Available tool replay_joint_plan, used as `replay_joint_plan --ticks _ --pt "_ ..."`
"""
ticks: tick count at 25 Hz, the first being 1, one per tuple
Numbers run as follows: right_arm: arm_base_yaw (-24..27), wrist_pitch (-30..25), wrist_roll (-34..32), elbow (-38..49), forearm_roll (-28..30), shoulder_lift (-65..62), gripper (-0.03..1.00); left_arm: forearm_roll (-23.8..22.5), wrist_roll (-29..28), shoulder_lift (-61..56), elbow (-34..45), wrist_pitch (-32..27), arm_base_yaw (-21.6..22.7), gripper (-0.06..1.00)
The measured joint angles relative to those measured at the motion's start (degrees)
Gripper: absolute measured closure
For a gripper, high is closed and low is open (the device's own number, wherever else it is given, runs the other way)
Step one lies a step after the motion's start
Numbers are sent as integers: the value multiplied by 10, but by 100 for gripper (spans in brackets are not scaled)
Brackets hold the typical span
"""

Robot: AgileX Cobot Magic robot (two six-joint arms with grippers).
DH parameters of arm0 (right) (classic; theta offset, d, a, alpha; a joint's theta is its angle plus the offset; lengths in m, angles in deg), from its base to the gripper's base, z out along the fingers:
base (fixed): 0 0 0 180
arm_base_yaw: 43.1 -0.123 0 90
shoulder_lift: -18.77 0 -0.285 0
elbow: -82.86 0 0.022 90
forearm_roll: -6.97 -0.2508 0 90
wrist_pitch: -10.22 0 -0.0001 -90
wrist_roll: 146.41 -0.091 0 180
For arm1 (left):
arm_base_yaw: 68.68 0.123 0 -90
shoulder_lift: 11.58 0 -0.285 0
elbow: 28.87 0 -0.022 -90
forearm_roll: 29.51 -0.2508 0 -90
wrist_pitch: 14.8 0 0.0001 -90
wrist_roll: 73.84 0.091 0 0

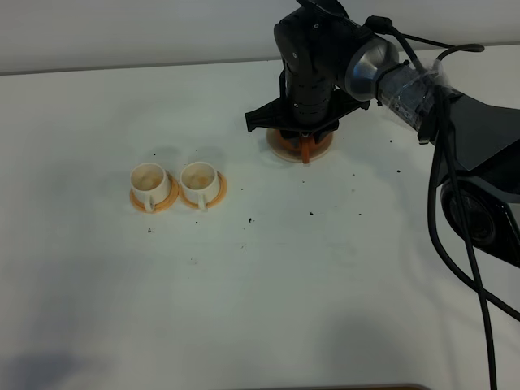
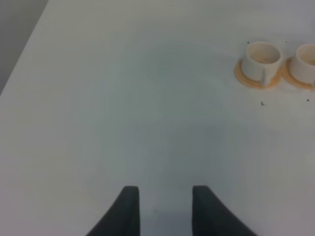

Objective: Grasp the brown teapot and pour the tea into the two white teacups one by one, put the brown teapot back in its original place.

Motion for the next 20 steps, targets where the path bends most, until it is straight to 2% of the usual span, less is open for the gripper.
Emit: replay_joint_plan --ticks 8,15,20 --pt "0 -4 0 -2 -1 4 75 0 0 0 0 0 0 68" --pt "0 -5 0 -2 -2 6 77 0 0 0 0 0 0 68" --pt "0 -6 3 -2 -5 8 87 0 0 0 0 0 0 68"
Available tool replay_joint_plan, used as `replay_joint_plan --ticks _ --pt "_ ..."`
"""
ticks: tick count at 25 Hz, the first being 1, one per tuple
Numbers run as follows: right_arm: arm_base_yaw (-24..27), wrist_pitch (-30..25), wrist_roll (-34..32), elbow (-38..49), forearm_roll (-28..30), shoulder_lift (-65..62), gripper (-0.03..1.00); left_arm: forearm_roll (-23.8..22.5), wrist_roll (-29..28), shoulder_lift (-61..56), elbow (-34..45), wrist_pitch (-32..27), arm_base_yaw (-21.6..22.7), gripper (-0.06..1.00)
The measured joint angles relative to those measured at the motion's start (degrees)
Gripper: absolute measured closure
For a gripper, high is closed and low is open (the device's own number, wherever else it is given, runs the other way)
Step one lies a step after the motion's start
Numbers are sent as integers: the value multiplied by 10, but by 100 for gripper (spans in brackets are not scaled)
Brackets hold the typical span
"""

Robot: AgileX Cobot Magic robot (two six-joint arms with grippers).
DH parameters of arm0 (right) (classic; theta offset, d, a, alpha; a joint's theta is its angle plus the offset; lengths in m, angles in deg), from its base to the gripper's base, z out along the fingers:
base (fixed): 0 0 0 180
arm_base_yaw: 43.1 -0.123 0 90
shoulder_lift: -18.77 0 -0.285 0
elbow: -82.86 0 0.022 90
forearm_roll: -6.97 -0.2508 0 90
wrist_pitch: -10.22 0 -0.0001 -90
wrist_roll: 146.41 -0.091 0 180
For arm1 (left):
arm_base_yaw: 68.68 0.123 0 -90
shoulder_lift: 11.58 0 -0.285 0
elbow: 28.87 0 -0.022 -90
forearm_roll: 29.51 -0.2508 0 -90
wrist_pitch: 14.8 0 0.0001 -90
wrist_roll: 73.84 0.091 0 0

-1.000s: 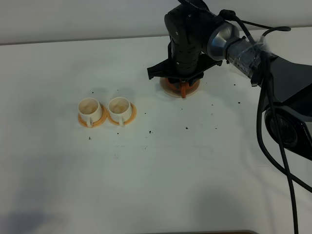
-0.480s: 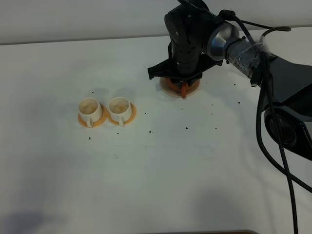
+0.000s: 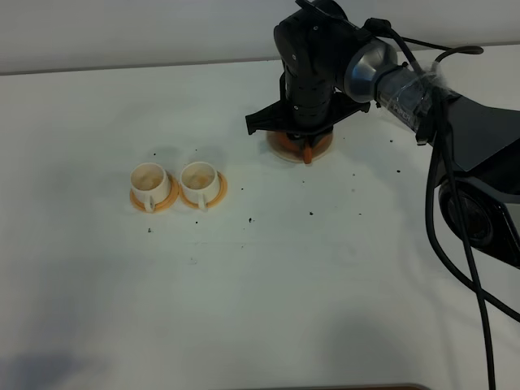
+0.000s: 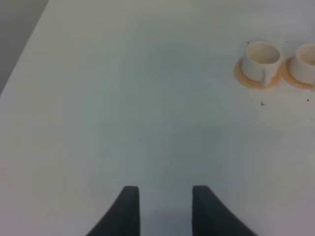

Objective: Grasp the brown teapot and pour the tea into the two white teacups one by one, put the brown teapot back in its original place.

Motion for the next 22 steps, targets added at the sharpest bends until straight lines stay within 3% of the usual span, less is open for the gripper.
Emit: replay_joint_plan --ticks 22 --pt "0 -22 31 -31 5 -4 87 0 0 0 0 0 0 68"
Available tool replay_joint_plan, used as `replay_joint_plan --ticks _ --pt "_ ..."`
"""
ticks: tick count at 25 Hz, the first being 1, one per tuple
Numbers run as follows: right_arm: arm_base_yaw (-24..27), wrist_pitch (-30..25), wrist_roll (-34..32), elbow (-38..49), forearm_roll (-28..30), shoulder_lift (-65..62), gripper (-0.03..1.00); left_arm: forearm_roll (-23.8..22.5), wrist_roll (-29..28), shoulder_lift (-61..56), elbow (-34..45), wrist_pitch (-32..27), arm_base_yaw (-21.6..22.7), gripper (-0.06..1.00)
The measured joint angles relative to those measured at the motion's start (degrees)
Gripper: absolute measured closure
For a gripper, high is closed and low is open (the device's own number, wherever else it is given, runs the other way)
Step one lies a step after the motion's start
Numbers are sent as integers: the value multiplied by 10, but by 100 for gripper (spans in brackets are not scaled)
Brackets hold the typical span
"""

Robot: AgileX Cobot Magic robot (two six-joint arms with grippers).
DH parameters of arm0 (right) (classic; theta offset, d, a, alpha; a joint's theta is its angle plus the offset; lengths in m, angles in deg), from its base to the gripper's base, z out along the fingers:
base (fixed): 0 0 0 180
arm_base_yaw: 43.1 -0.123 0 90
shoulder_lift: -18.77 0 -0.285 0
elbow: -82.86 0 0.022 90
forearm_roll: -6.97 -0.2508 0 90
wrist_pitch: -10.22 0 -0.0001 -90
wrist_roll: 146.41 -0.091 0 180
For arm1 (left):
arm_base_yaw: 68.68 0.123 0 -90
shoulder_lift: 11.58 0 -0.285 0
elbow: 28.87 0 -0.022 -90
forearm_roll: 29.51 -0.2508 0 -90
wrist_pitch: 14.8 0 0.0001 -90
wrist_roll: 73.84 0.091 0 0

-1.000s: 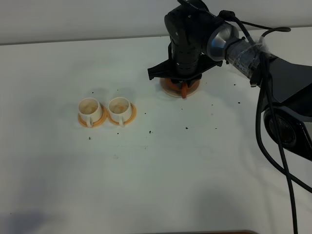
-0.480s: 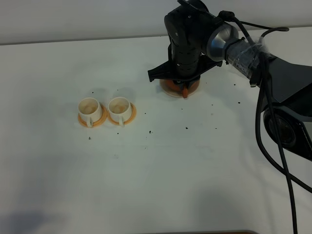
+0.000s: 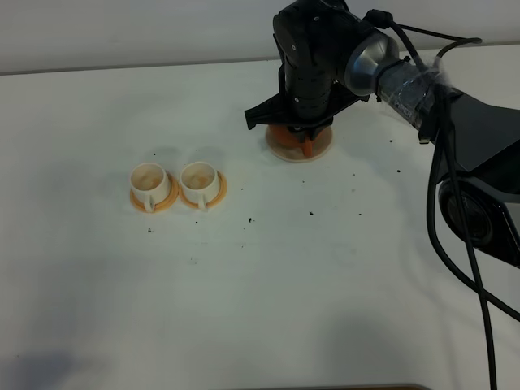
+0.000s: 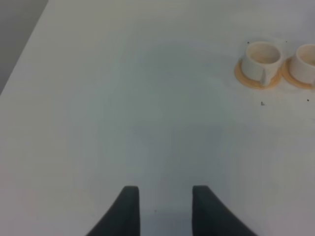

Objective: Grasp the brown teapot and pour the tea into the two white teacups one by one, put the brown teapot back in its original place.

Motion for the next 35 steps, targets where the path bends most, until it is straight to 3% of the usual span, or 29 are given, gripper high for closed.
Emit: replay_joint_plan --ticks 7,14,28,35 --pt "0 -2 18 -5 1 -1 87 0 0 0 0 0 0 68" --pt "-11 -5 104 -5 5 -29 87 0 0 0 0 0 0 68" --pt "-123 2 269 -8 34 -62 87 0 0 0 0 0 0 68" --pt "-177 22 313 -8 58 -61 87 0 0 0 0 0 0 68"
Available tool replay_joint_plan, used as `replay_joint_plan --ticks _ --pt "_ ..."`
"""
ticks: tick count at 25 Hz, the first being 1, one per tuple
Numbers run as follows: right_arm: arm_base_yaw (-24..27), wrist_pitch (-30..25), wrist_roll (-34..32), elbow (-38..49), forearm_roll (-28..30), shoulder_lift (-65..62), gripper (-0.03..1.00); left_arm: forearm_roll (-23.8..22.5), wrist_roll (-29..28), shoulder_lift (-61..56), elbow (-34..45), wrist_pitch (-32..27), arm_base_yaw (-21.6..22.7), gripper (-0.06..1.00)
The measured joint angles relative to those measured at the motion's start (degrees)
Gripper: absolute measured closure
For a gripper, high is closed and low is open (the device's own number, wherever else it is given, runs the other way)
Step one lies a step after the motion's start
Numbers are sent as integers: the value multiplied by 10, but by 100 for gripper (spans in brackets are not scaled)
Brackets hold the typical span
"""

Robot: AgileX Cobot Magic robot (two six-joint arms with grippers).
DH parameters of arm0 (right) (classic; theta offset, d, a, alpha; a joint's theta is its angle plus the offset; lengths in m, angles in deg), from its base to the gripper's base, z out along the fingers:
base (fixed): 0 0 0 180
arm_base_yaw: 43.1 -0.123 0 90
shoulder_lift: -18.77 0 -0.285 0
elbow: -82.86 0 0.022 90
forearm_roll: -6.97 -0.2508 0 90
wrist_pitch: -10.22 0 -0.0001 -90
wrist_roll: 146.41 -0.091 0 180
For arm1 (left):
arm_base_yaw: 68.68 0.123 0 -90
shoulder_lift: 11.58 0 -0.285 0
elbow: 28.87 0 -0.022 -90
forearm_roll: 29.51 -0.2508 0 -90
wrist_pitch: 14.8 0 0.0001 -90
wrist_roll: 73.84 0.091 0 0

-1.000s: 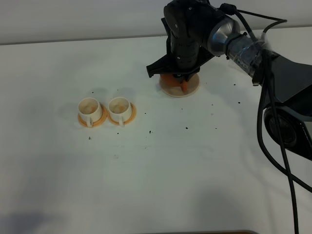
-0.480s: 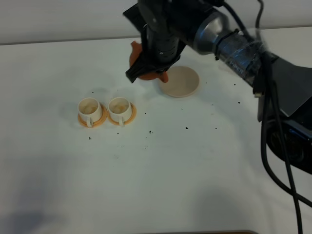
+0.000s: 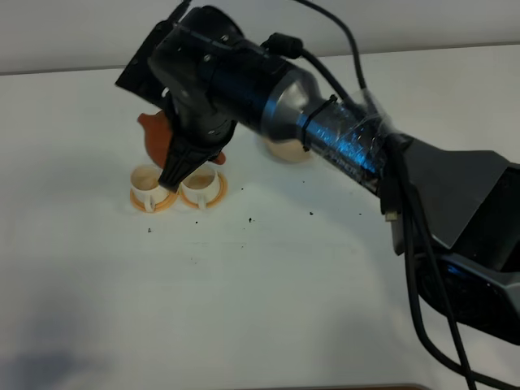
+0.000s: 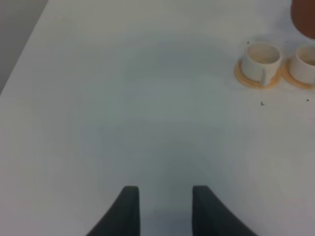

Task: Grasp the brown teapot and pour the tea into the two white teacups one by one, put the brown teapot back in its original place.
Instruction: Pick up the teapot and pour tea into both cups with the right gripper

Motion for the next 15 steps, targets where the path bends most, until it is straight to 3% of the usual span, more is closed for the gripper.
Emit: replay_joint_plan --ticks 12,15 --pt "-12 31 20 0 30 36 87 0 0 0 0 0 0 68" --pt "-16 33 22 0 63 36 87 0 0 0 0 0 0 68"
